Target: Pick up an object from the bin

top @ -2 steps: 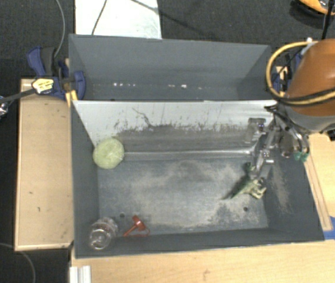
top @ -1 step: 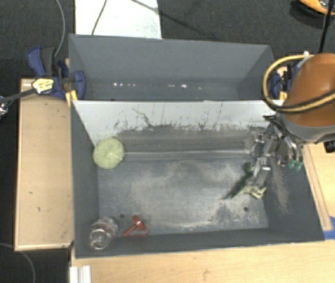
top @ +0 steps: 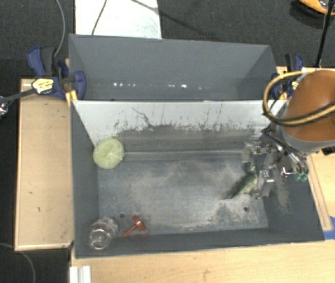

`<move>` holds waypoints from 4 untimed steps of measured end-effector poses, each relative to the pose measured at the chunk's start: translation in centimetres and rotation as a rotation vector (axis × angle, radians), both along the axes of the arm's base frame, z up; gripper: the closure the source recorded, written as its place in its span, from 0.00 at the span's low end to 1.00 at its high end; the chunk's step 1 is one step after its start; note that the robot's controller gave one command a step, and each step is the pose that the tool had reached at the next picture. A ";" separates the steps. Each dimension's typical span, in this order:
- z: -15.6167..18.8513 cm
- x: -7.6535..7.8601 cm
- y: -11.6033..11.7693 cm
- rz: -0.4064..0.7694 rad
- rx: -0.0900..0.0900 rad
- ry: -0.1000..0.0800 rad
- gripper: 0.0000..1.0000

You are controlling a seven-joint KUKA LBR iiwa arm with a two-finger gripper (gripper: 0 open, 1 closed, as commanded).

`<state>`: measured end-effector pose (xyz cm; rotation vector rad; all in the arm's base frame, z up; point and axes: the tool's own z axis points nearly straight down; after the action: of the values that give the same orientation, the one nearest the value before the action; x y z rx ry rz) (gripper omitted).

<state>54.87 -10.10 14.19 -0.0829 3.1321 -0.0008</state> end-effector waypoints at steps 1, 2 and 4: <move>-7.0 0.0 -1.6 -0.271 0.003 0.006 1.00; -7.0 0.0 -1.5 -0.269 0.004 0.006 1.00; -7.0 0.0 -1.9 -0.273 0.010 0.005 1.00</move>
Offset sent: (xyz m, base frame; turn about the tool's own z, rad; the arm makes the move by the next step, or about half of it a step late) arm 0.0000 0.0000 0.0000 0.0000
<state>54.89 -12.01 7.23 0.3441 3.1196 0.0133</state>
